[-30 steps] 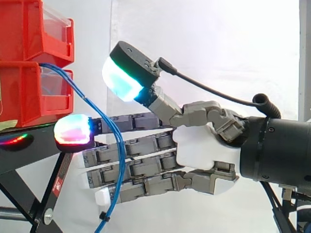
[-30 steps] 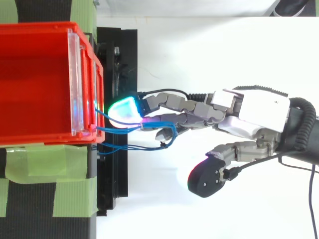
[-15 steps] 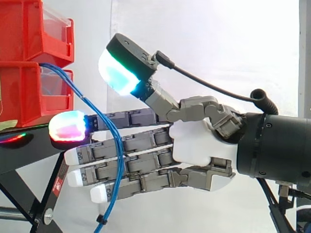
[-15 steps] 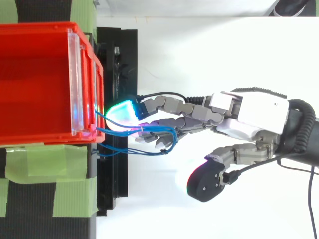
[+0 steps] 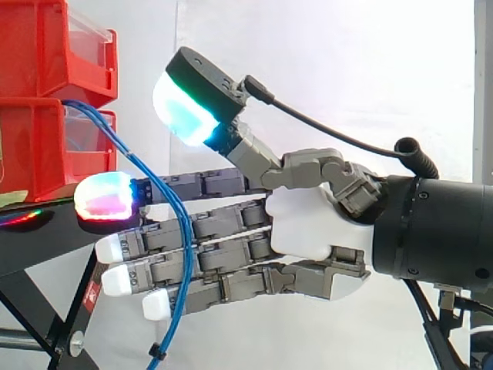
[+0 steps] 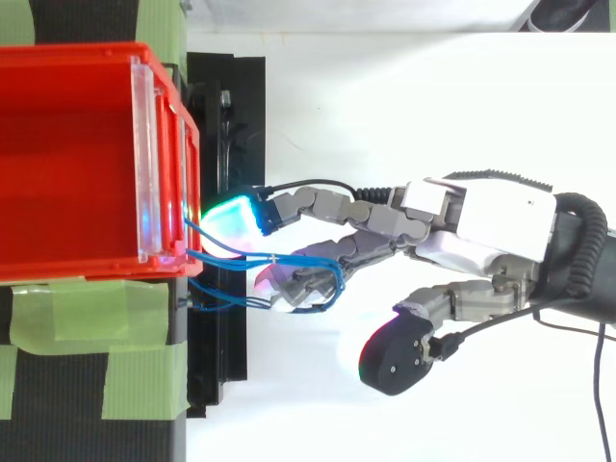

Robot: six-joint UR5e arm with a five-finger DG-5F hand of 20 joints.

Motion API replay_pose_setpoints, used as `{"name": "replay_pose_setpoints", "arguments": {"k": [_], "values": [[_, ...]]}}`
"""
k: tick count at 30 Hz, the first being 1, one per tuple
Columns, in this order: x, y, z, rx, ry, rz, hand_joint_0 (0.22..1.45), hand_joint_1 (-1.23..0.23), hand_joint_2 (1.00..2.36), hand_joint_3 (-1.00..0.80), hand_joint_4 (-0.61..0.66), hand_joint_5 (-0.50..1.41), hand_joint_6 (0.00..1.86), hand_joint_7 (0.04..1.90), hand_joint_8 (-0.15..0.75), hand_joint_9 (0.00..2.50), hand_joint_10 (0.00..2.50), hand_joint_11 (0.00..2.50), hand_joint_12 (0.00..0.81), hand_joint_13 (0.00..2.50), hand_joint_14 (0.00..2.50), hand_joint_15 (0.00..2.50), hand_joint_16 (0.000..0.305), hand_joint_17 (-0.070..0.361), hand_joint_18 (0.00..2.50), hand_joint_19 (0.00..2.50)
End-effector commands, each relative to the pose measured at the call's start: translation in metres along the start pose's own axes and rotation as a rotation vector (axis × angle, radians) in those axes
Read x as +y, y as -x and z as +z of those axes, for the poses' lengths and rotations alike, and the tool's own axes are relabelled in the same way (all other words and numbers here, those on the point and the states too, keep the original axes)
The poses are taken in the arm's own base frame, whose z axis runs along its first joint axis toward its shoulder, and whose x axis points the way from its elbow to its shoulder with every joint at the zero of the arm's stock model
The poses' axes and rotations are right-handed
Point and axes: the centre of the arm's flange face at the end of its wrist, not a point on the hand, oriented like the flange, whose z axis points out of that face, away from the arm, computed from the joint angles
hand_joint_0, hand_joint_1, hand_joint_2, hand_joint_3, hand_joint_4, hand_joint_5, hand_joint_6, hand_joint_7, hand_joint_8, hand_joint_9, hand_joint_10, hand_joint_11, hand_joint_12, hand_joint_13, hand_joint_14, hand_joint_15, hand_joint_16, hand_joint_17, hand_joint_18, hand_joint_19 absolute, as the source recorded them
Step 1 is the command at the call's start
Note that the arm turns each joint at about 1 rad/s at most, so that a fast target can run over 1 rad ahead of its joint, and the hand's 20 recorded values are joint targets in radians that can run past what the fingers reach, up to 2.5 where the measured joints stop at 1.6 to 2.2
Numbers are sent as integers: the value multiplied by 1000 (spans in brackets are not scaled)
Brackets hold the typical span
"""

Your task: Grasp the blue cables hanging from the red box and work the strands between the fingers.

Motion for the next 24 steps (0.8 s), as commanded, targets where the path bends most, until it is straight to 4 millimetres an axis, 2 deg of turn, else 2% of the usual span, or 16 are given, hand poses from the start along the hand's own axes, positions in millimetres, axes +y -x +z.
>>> {"name": "replay_pose_setpoints", "arguments": {"k": [1,24], "values": [[0,0,0,0,0,1,770,-552,1001,-979,189,-281,5,639,381,605,9,398,426,702,14,448,62,140,691,430],[1,0,1,0,2,4,778,-552,1000,-986,196,-267,5,643,391,765,14,615,443,922,21,688,63,141,779,490]]}}
